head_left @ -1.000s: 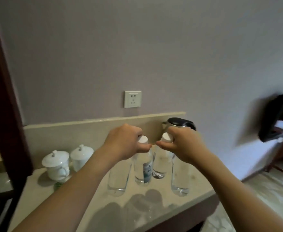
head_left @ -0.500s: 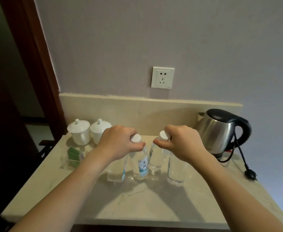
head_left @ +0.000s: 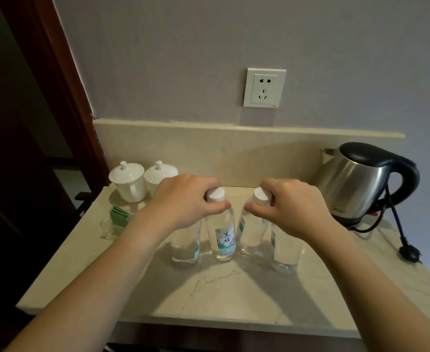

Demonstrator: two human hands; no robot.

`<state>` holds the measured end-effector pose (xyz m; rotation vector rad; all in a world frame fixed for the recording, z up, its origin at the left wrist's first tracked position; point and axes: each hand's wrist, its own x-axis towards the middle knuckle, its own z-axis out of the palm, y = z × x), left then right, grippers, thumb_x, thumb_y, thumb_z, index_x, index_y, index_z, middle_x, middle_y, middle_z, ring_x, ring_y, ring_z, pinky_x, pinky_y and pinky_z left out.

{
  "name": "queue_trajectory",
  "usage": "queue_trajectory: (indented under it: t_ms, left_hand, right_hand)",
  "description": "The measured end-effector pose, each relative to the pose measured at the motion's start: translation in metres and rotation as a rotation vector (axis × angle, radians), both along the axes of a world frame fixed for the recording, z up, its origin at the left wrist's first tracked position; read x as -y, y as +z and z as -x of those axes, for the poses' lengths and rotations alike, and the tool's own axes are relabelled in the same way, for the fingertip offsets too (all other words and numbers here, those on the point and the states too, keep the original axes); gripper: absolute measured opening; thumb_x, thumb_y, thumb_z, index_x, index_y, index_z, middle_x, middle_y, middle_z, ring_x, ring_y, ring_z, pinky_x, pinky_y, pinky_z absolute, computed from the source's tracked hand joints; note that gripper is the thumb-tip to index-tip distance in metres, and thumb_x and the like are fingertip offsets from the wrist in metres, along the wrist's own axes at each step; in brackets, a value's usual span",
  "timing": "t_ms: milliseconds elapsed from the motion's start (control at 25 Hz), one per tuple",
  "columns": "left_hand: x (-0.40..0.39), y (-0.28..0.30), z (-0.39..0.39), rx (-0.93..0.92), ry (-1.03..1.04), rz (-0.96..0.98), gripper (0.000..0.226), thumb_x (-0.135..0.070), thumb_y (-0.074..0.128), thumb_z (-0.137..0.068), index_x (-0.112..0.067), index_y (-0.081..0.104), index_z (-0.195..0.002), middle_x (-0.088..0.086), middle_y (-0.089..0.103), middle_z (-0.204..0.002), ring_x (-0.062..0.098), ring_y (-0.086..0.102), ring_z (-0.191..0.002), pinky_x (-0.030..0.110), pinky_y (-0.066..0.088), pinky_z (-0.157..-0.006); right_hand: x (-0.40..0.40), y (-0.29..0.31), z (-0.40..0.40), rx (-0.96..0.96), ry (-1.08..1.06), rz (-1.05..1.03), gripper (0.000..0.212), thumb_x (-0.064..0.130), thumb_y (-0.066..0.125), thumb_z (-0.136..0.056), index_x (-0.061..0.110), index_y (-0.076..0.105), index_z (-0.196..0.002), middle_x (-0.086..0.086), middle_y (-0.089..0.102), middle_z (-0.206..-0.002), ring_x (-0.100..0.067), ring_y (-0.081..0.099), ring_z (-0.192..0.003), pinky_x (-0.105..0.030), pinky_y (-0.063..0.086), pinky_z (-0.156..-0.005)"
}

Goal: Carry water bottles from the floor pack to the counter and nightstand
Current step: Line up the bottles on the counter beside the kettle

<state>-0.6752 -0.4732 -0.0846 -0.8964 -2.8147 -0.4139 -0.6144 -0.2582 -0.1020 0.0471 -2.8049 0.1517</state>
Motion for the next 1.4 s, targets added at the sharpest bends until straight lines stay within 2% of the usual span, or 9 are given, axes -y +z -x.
queue_trajectory:
  t_ms: [280, 480, 680, 800, 880, 960, 1080, 1200, 1400]
  left_hand:
    - [-0.01, -0.007, -0.006, -0.081, -0.067, 0.007, 0.039, -0.068, 0.049, -0.08, -0.031, 0.058, -0.09, -0.009, 0.062, -0.074, 0.017, 0.058, -0.076, 0.029, 0.038, -0.056]
    - [0.012, -0.009, -0.011, -0.013, -0.02, -0.099, 0.056, -0.081, 0.049, -0.071, -0.041, 0.06, -0.108, -0.016, 0.06, -0.083, 0.007, 0.053, -0.083, 0.028, 0.04, -0.06]
    - [0.036, -0.034, -0.025, 0.036, 0.057, -0.435, 0.06, -0.067, 0.069, -0.066, -0.039, 0.058, -0.118, -0.022, 0.056, -0.097, 0.004, 0.049, -0.096, 0.025, 0.04, -0.069]
    - [0.056, -0.072, -0.04, 0.285, 0.202, -0.675, 0.081, -0.051, 0.083, -0.063, -0.046, 0.041, -0.131, -0.025, 0.052, -0.118, 0.005, 0.057, -0.101, 0.033, 0.051, -0.082]
    - [0.064, -0.1, -0.049, 0.46, 0.234, -0.694, 0.083, -0.048, 0.086, -0.061, -0.057, 0.034, -0.126, -0.03, 0.055, -0.117, 0.006, 0.066, -0.091, 0.039, 0.057, -0.082]
    - [0.065, -0.124, -0.048, 0.515, 0.228, -0.645, 0.074, -0.047, 0.086, -0.062, -0.059, 0.039, -0.118, -0.03, 0.066, -0.105, 0.001, 0.069, -0.088, 0.039, 0.057, -0.082]
    - [0.059, -0.14, -0.043, 0.512, 0.256, -0.618, 0.057, -0.049, 0.084, -0.062, -0.049, 0.051, -0.108, -0.033, 0.069, -0.092, -0.004, 0.067, -0.083, 0.035, 0.057, -0.079]
    - [0.052, -0.15, -0.034, 0.485, 0.292, -0.668, 0.052, -0.049, 0.084, -0.061, -0.045, 0.053, -0.103, -0.03, 0.07, -0.09, -0.003, 0.067, -0.081, 0.035, 0.056, -0.076]
    - [0.03, -0.147, -0.006, 0.459, 0.315, -0.746, 0.054, -0.045, 0.082, -0.063, -0.04, 0.05, -0.105, -0.019, 0.071, -0.096, 0.004, 0.068, -0.086, 0.038, 0.055, -0.079]
  right_hand:
    - [-0.002, -0.007, -0.014, -0.062, -0.098, 0.103, 0.049, 0.074, 0.05, -0.077, 0.028, 0.059, -0.089, 0.014, 0.055, -0.079, -0.008, 0.051, -0.073, -0.03, 0.05, -0.056]
    - [-0.01, -0.019, -0.035, -0.16, -0.181, 0.238, 0.051, 0.067, 0.059, -0.077, 0.028, 0.062, -0.111, 0.015, 0.056, -0.092, -0.007, 0.051, -0.086, -0.029, 0.051, -0.066]
    - [-0.007, -0.039, -0.058, -0.24, -0.234, 0.561, 0.072, 0.052, 0.075, -0.072, 0.023, 0.048, -0.133, 0.014, 0.05, -0.115, -0.007, 0.049, -0.106, -0.029, 0.044, -0.09]
    - [-0.008, -0.066, -0.078, -0.221, -0.305, 0.781, 0.085, 0.034, 0.085, -0.068, 0.027, 0.038, -0.138, 0.018, 0.047, -0.128, -0.009, 0.049, -0.114, -0.033, 0.045, -0.096]
    - [-0.006, -0.087, -0.088, -0.141, -0.304, 0.902, 0.087, 0.024, 0.088, -0.066, 0.036, 0.034, -0.134, 0.026, 0.046, -0.124, -0.006, 0.052, -0.107, -0.028, 0.046, -0.087]
    - [-0.003, -0.104, -0.092, -0.035, -0.31, 1.029, 0.089, 0.018, 0.088, -0.067, 0.037, 0.032, -0.133, 0.02, 0.049, -0.123, -0.003, 0.053, -0.103, -0.021, 0.043, -0.079]
    - [-0.003, -0.122, -0.089, 0.111, -0.418, 1.104, 0.084, 0.028, 0.085, -0.068, 0.032, 0.036, -0.135, 0.013, 0.056, -0.119, -0.008, 0.056, -0.101, -0.03, 0.048, -0.085]
    - [-0.003, -0.129, -0.085, 0.092, -0.458, 1.074, 0.071, 0.037, 0.083, -0.065, 0.038, 0.043, -0.124, 0.013, 0.066, -0.112, -0.009, 0.063, -0.099, -0.042, 0.055, -0.088]
    - [-0.006, -0.124, -0.067, 0.02, -0.461, 1.081, 0.064, 0.028, 0.084, -0.071, 0.037, 0.045, -0.12, 0.012, 0.066, -0.11, -0.013, 0.064, -0.1, -0.043, 0.055, -0.085]
